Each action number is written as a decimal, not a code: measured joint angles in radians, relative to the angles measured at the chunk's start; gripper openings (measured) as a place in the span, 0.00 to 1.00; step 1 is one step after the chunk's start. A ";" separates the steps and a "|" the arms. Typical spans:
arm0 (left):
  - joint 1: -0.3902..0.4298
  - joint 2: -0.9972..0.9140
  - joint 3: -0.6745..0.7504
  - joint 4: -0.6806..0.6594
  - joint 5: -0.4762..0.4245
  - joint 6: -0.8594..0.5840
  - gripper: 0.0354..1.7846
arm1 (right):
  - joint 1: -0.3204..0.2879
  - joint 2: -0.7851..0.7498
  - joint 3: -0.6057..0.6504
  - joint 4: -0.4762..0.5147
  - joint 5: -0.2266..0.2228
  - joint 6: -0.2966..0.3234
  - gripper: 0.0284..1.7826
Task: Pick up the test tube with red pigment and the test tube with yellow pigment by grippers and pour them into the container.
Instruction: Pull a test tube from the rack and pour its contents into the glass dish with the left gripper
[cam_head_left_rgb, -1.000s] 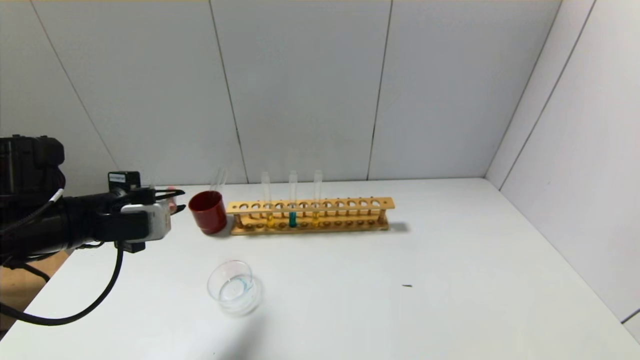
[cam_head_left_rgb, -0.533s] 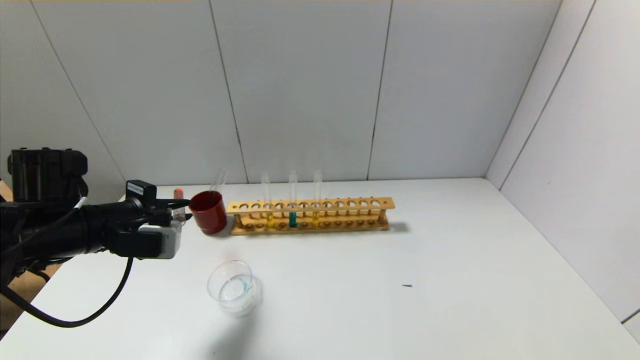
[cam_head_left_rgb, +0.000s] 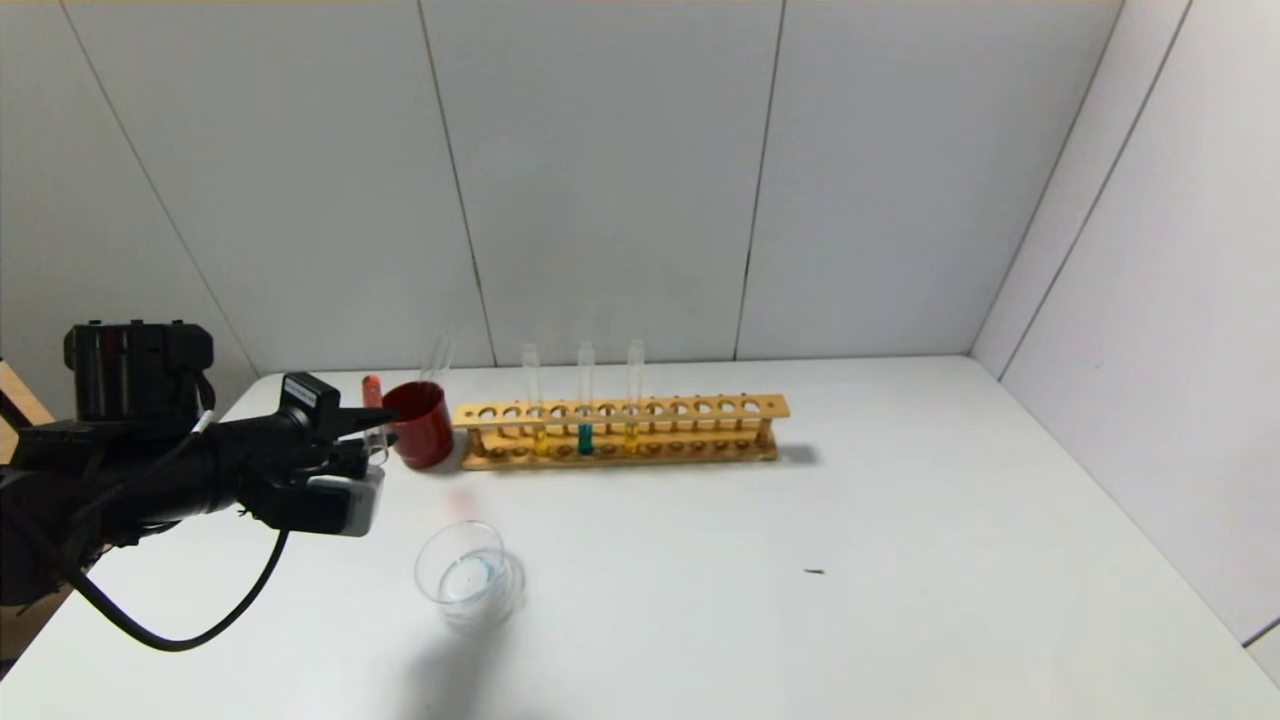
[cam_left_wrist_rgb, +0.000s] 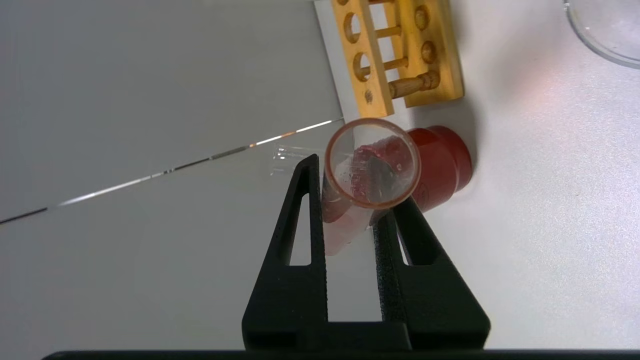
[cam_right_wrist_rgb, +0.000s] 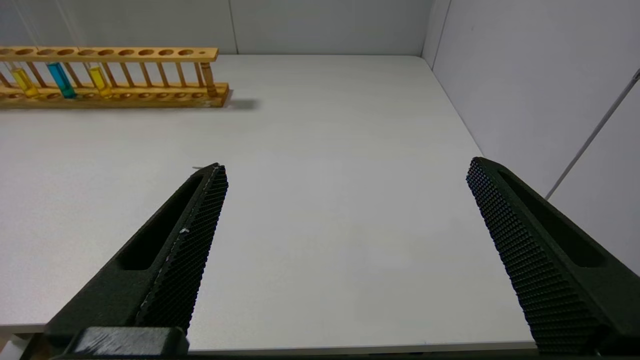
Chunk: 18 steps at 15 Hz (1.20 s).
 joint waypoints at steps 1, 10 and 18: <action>-0.007 0.006 0.007 0.000 0.002 0.008 0.16 | 0.000 0.000 0.000 0.000 0.000 0.000 0.98; -0.045 0.123 0.005 -0.209 0.065 0.145 0.16 | 0.000 0.000 0.000 0.000 0.000 0.000 0.98; -0.055 0.203 0.008 -0.228 0.078 0.234 0.16 | 0.000 0.000 0.000 0.000 0.000 0.000 0.98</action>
